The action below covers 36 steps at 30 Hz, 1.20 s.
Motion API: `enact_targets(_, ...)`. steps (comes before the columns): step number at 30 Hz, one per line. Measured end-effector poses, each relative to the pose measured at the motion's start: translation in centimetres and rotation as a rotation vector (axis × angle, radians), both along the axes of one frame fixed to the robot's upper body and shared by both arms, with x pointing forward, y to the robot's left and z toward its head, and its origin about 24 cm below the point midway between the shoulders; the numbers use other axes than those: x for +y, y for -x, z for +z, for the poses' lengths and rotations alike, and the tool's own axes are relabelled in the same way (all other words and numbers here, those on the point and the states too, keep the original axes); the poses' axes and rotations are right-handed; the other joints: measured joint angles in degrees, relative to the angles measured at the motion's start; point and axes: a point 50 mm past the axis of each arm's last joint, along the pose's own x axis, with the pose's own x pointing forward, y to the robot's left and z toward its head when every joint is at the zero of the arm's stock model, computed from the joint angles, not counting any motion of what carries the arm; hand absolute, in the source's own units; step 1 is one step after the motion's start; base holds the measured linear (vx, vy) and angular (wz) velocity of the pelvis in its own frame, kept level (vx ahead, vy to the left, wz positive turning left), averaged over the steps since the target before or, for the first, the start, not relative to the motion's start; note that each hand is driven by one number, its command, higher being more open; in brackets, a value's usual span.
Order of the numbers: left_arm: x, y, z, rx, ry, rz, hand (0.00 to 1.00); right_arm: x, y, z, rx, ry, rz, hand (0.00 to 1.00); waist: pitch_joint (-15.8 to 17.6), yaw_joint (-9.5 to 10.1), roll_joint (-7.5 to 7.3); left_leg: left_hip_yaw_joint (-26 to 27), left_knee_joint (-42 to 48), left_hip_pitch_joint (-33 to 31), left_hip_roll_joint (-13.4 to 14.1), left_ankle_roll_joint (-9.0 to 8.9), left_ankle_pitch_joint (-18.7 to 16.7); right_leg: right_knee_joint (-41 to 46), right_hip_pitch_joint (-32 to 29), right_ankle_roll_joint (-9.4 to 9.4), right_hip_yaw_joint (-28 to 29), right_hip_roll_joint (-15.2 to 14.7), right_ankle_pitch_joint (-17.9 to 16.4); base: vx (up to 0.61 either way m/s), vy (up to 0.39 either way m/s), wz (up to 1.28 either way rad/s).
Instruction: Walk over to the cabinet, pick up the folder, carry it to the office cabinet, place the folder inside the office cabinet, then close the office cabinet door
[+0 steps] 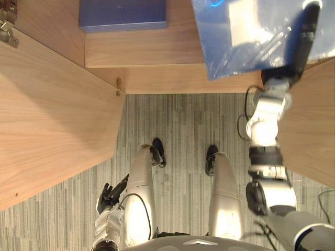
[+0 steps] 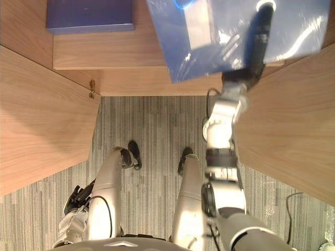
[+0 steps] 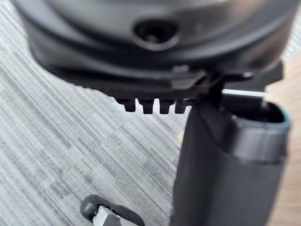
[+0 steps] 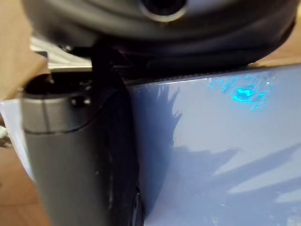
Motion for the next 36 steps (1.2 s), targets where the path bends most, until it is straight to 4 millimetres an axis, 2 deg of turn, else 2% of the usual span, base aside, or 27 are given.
enact_targets(3, -0.3, -0.2, 0.1, -0.016, 0.022, 0.009, 1.00, 1.5, -2.2, 2.7, 0.044, 0.021, 0.075, 0.00, 0.2, 0.49, 0.11, -0.6, -0.3, -0.4, -0.3, -0.07, 0.5, 0.0, 0.0, -0.02, -0.8, -0.4, 0.0, 0.00, -0.078, 0.13)
enact_targets(7, -0.4, -0.4, 0.2, -0.025, 0.023, 0.002, 1.00, 2.5, -3.5, 3.4, 0.116, 0.023, 0.134, 0.00, 0.2, 0.87, 0.16, -1.4, -0.5, -0.9, -1.0, -0.10, 0.8, -0.1, 0.2, 0.13, -1.7, -1.1, -0.2, 0.00, -0.063, 0.13)
enact_targets(9, -0.5, -0.5, 0.2, -0.030, 0.023, -0.007, 1.00, 2.4, -4.1, 3.5, 0.165, 0.002, 0.151, 0.00, 0.3, 1.34, 0.23, -1.8, -0.5, -1.0, -1.3, -0.07, 0.9, -0.2, 0.5, 0.15, -2.1, -1.4, -0.3, -0.01, -0.051, 0.16)
enact_targets(12, -0.9, -0.6, 0.2, -0.031, 0.025, -0.020, 1.00, 1.5, -4.4, 4.4, 0.198, -0.027, 0.133, 0.00, 0.5, 1.65, 0.71, -2.6, -0.7, -1.0, -2.4, 0.16, 1.2, -0.1, 1.5, 0.25, -3.2, -2.6, -0.6, -0.02, -0.049, 0.23)
enact_targets(18, -1.2, -0.9, 0.5, -0.045, 0.023, -0.021, 1.00, -0.7, -3.2, 9.3, 0.074, -0.150, 0.112, 0.00, 0.5, 1.84, 1.34, -3.5, -2.0, -1.3, -4.5, 0.32, 2.6, -0.1, 1.7, 0.24, -4.2, -4.1, -0.7, -0.05, -0.074, 0.20)
enact_targets(20, -1.4, -1.1, 0.6, -0.054, 0.024, -0.028, 1.00, -2.8, -2.2, 11.2, 0.004, -0.229, 0.063, 0.00, 0.3, 2.00, 1.82, -4.6, -2.3, -2.1, -5.1, 0.34, 3.3, 0.2, 1.7, 0.07, -5.3, -4.9, -1.0, -0.04, -0.092, 0.27)
enact_targets(23, -1.5, -1.2, 0.6, -0.053, 0.023, -0.035, 1.00, -5.3, -1.2, 12.0, -0.043, -0.329, 0.011, 0.00, 0.3, 2.49, 1.90, -5.1, -2.3, -2.3, -5.7, 0.22, 3.5, 1.0, 1.7, -0.19, -6.0, -5.3, -1.6, -0.04, -0.088, 0.18)
enact_targets(27, -1.8, -1.1, 0.5, -0.044, 0.029, -0.029, 1.00, -7.8, -0.2, 11.9, -0.071, -0.462, -0.041, 0.00, -0.1, 2.66, 2.59, -5.9, -2.6, -3.0, -6.3, -0.14, 4.1, 1.7, 1.2, -0.52, -6.7, -5.7, -2.2, -0.05, -0.093, 0.13)
enact_targets(31, -2.0, -0.4, 0.4, -0.036, 0.019, -0.051, 1.00, -9.1, 0.5, 12.1, -0.074, -0.482, -0.074, 0.00, -0.6, 2.63, 3.39, -6.8, -3.3, -3.6, -6.6, -0.59, 4.8, 1.9, 0.8, -0.95, -7.6, -5.8, -2.5, -0.04, -0.089, 0.11)
enact_targets(32, -2.3, -0.3, 0.4, -0.033, 0.021, -0.067, 1.00, -9.8, 1.0, 12.5, -0.081, -0.473, -0.095, 0.00, -1.1, 2.80, 4.26, -7.4, -3.3, -4.4, -6.7, -0.69, 5.0, 1.9, 0.5, -1.06, -8.2, -5.8, -2.5, -0.03, -0.060, 0.11)
enact_targets(34, -2.6, 0.2, 0.2, -0.031, 0.035, -0.069, 1.00, -10.4, 1.5, 13.2, -0.090, -0.443, -0.116, 0.00, -1.5, 3.09, 4.90, -7.6, -3.6, -5.0, -6.8, -0.84, 5.5, 2.2, -0.3, -1.15, -8.2, -5.9, -2.6, -0.04, -0.072, 0.09)
enact_targets(36, -2.5, 0.6, 0.1, -0.023, 0.036, -0.071, 1.00, -10.4, 1.5, 13.3, -0.083, -0.431, -0.118, 0.00, -1.6, 3.04, 4.92, -7.6, -3.9, -5.0, -6.8, -0.93, 5.7, 2.3, -0.4, -1.20, -8.2, -5.9, -2.6, -0.04, -0.067, 0.04)
